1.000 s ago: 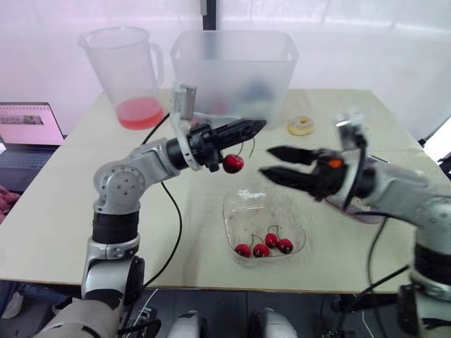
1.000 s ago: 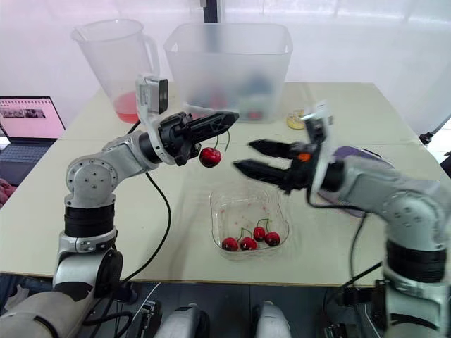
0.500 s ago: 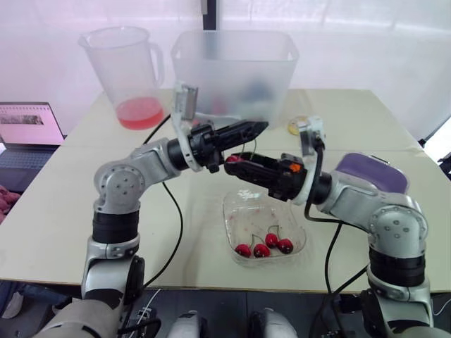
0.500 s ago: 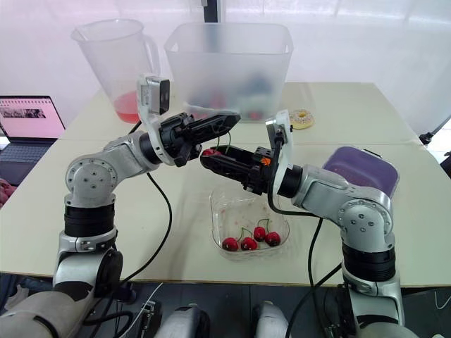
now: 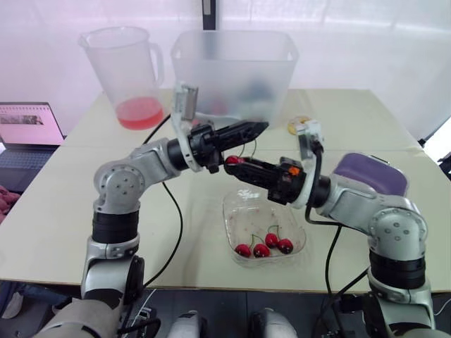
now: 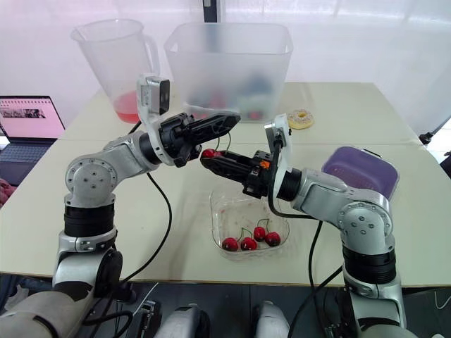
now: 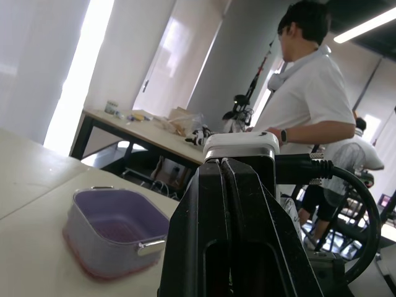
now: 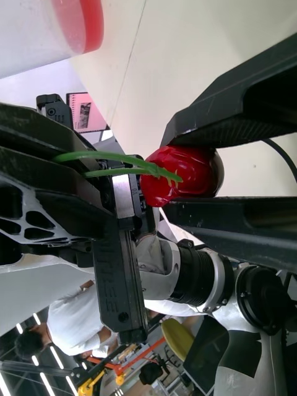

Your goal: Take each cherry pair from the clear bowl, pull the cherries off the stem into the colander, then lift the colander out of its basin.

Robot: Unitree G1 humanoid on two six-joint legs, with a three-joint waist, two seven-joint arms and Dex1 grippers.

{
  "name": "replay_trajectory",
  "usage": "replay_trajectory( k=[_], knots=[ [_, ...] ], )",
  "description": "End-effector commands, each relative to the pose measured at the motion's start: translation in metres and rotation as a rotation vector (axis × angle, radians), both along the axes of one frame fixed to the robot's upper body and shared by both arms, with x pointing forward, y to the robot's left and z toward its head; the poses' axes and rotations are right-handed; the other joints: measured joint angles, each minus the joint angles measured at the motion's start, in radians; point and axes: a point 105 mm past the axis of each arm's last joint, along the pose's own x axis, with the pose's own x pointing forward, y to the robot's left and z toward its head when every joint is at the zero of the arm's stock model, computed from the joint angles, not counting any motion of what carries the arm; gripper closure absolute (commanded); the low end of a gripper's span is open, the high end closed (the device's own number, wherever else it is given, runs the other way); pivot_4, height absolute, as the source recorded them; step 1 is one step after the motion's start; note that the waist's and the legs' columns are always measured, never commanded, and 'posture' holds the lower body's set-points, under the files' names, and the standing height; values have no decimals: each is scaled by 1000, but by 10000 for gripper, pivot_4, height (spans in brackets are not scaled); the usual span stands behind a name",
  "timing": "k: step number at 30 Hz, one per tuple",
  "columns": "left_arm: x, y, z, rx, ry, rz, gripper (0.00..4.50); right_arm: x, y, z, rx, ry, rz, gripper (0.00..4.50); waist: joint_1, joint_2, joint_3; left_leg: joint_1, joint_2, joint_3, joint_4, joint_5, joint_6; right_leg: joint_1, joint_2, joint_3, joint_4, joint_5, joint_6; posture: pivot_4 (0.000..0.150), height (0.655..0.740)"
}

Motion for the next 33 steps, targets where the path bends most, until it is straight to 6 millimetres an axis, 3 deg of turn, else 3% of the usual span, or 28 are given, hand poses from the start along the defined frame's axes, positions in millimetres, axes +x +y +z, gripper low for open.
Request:
replay_trajectory(
  k=[1, 6, 17, 22, 24, 26, 29, 31, 33],
  knots=[
    [-5, -1, 6, 1, -49, -3, 45000, -6, -1, 11, 18, -37, 5, 34569, 0, 0, 0, 0, 0, 0, 0, 0, 0, 0, 0, 0, 0, 0, 0, 1500, 6886],
    [-3, -1, 7, 3, -62, 8, 45000, -6, -4, 5, -9, -6, -6, 34569, 0, 0, 0, 0, 0, 0, 0, 0, 0, 0, 0, 0, 0, 0, 0, 1500, 6886],
    [-3, -3, 10, -21, -75, 8, 45000, -16, -10, -36, -169, 150, 27, 34569, 0, 0, 0, 0, 0, 0, 0, -1, 2, 0, 0, 0, 0, 0, 0, 1500, 6886],
    [-3, -4, 10, -22, -76, 3, 45000, -9, -33, -35, -179, 145, -59, 34569, 2, 0, 0, 0, 0, 0, 0, -3, 6, 0, 0, 0, 0, 0, 0, 1500, 6886],
    [-3, -2, 10, -21, -74, 12, 45000, 7, -69, -22, -225, 77, -215, 34569, 4, 0, 0, 0, 0, 0, 0, -4, 7, 0, 0, 0, 0, 0, 0, 1500, 6886],
    [-1, 1, 9, -18, -74, 31, 45000, 26, -117, -2, -278, 22, -417, 34569, 5, 0, 0, -1, -1, 0, 1, -4, 8, 0, -1, 0, -1, 0, 0, 1500, 6886],
    [2, 4, 9, -13, -78, 62, 45000, 40, -164, 15, -339, 1, -599, 34569, 2, -1, 0, -1, -2, 1, 1, -5, 9, 0, -1, 0, -1, 0, 0, 1500, 6886],
    [5, 10, 8, -10, -79, 94, 45000, 50, -214, 11, -521, 3, -774, 34569, 1, 1, 1, 0, 0, 1, 0, -5, 9, 0, 0, 0, -1, 0, 0, 1500, 6886],
    [6, 15, 5, 1, -78, 118, 45000, 53, -243, 4, -644, 19, -843, 34569, 1, 1, 1, 0, 0, 2, -1, -5, 9, 0, 0, 0, -1, 0, 0, 1500, 6886]
  ],
)
